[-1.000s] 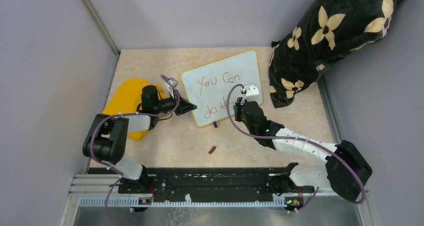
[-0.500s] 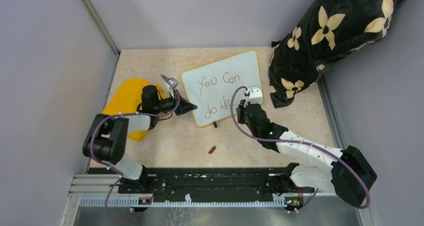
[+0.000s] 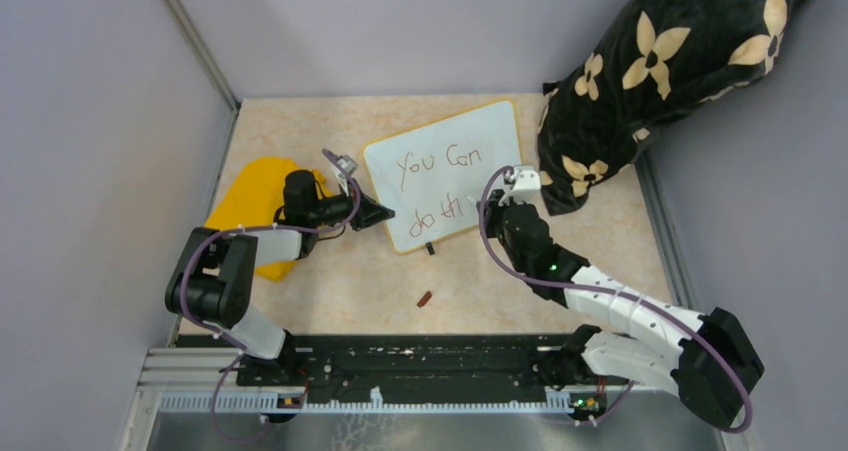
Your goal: Write a sentence on the whiteboard
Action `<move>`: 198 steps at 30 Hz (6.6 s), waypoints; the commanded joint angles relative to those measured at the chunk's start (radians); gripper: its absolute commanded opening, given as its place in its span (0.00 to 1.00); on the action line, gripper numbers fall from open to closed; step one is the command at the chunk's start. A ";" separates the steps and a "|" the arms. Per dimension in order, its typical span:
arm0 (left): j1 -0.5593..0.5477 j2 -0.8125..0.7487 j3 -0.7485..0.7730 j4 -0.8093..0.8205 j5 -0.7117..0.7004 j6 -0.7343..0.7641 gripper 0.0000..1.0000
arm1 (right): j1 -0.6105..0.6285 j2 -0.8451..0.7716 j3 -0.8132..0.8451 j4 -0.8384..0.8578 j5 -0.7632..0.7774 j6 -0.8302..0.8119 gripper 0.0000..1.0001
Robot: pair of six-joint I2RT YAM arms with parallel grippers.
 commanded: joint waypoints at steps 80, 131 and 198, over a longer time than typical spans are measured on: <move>-0.025 0.026 -0.012 -0.125 -0.065 0.107 0.00 | -0.070 0.076 0.048 0.041 -0.067 0.064 0.00; -0.050 0.016 -0.006 -0.166 -0.088 0.132 0.00 | -0.082 0.088 -0.006 0.007 -0.054 0.068 0.00; -0.051 0.012 -0.002 -0.171 -0.090 0.137 0.00 | -0.138 0.137 0.076 0.058 -0.115 0.047 0.00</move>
